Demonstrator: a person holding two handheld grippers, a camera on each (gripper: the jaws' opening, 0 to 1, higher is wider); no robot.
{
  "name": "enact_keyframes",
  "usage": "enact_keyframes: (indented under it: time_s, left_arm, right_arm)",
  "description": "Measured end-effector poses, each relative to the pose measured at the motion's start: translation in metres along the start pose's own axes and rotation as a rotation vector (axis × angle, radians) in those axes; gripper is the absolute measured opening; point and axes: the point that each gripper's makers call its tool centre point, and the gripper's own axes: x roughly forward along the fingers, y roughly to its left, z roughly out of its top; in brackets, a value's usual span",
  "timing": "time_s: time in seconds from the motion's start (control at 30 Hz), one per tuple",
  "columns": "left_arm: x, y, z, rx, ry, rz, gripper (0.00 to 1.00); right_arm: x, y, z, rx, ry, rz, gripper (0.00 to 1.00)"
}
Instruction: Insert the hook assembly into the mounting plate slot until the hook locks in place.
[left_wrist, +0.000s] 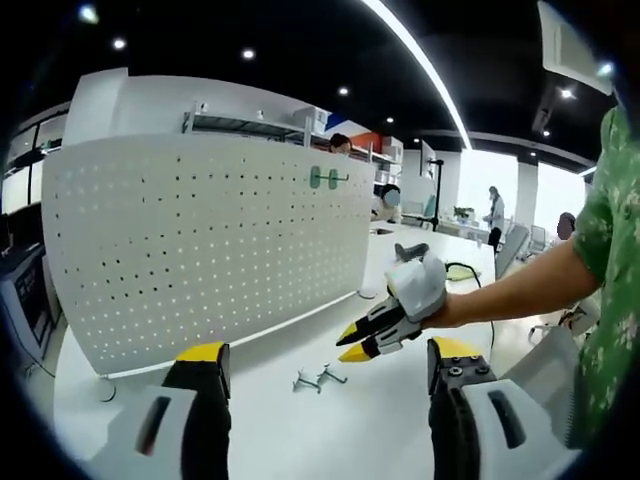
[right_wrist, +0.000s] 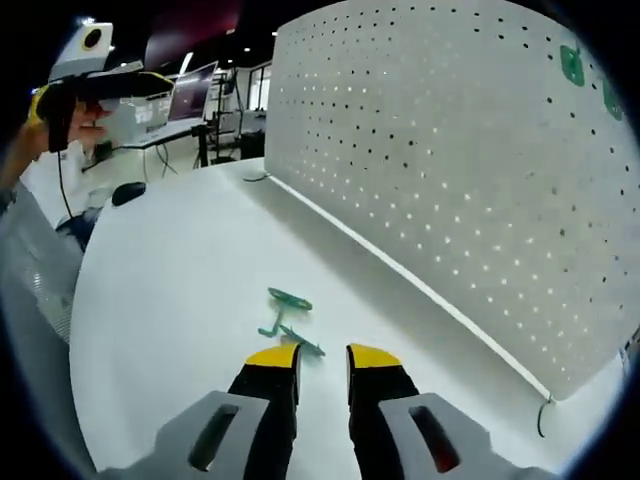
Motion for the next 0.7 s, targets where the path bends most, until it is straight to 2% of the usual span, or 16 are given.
enact_keyframes:
  time_s: [0.5,0.7]
  left_arm:
    - [0.008,0.003,-0.009,-0.011,0.031,0.006,0.82]
    - [0.010,0.003,-0.012,-0.014,0.042,0.007,0.81]
  right_arm:
    - [0.023,0.000,-0.012,-0.063,0.033,0.055,0.10]
    - [0.024,0.002,-0.014,-0.068,0.034,0.074,0.07]
